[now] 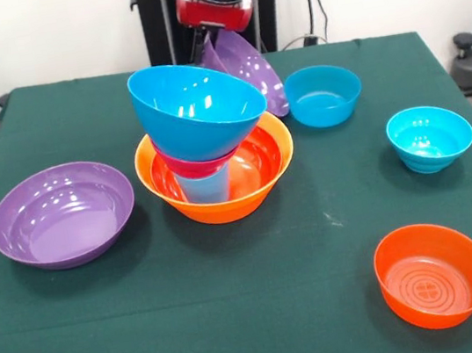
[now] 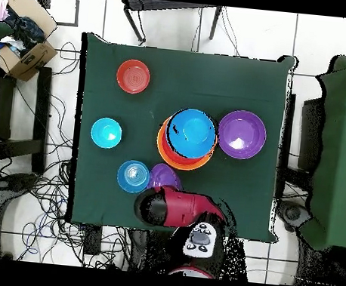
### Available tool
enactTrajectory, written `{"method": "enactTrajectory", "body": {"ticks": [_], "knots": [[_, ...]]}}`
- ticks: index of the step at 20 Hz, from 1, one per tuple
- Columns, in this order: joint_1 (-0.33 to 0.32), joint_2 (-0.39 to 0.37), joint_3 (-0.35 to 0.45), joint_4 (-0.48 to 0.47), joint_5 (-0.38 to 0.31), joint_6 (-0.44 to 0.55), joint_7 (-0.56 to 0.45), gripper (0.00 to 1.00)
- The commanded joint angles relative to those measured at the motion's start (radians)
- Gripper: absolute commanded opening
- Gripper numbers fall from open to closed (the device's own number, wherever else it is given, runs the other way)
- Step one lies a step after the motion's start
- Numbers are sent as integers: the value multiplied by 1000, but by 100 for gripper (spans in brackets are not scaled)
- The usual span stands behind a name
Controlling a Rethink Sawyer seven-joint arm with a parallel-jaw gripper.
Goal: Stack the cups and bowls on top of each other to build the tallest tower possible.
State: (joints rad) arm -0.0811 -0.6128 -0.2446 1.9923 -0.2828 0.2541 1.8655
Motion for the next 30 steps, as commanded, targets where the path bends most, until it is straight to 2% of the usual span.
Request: {"method": "enactTrajectory", "body": {"ticks": [1, 16, 20, 23, 27, 30], "knots": [[20, -6, 143, 58, 61, 51, 135, 0], [59, 34, 173, 68, 104, -22, 165, 0], [48, 23, 165, 74, 78, -5, 131, 0], [33, -11, 138, 89, 44, 30, 92, 0], [-42, -106, 141, 133, 5, 121, -6, 0], [-71, -153, 138, 146, -9, 172, -44, 0]]}}
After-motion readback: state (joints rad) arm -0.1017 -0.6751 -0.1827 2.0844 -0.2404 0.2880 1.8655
